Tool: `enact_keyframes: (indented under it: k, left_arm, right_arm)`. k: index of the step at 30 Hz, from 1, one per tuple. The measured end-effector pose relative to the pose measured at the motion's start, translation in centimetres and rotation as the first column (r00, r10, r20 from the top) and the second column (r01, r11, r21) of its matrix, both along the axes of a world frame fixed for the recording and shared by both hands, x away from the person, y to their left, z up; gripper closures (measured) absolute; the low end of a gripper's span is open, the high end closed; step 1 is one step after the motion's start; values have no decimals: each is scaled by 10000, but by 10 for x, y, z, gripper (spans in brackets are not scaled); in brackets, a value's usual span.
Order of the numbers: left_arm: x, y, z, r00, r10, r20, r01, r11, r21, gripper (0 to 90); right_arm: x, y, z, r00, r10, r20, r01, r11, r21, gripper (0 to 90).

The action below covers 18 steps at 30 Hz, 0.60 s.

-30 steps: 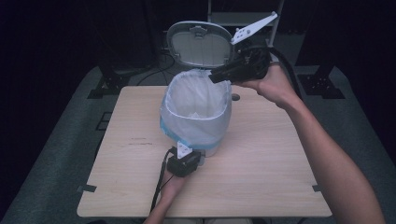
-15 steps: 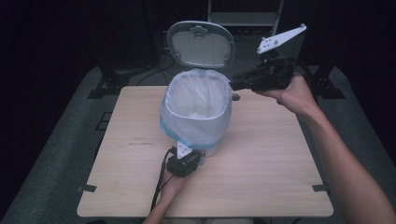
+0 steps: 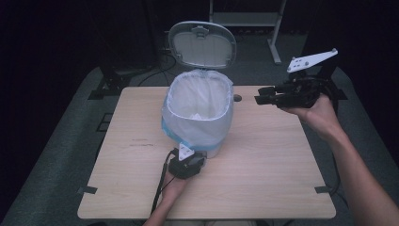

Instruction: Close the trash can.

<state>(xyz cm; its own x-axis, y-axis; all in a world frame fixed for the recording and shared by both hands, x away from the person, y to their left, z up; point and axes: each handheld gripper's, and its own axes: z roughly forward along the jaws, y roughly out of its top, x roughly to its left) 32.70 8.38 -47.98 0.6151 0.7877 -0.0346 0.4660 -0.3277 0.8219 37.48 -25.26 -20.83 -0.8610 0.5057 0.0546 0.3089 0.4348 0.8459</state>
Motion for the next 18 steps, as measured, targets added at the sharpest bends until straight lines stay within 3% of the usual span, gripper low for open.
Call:
enact_keyframes:
  k: [7,12,18]
  left_arm:
    - [-11,3,8,9998,-154,118,158,9993,-352,480]
    - [-21,8,15,9988,-267,403,280,9991,-310,466]
    - [-24,11,21,9983,-398,426,414,9985,-364,426]
  right_arm:
    - [-3,-14,-22,9995,-273,-140,275,9995,122,600]
    - [-6,-22,-36,9986,-480,-219,481,9988,49,585]
    - [-8,-31,-51,9973,-640,-350,651,9974,297,568]
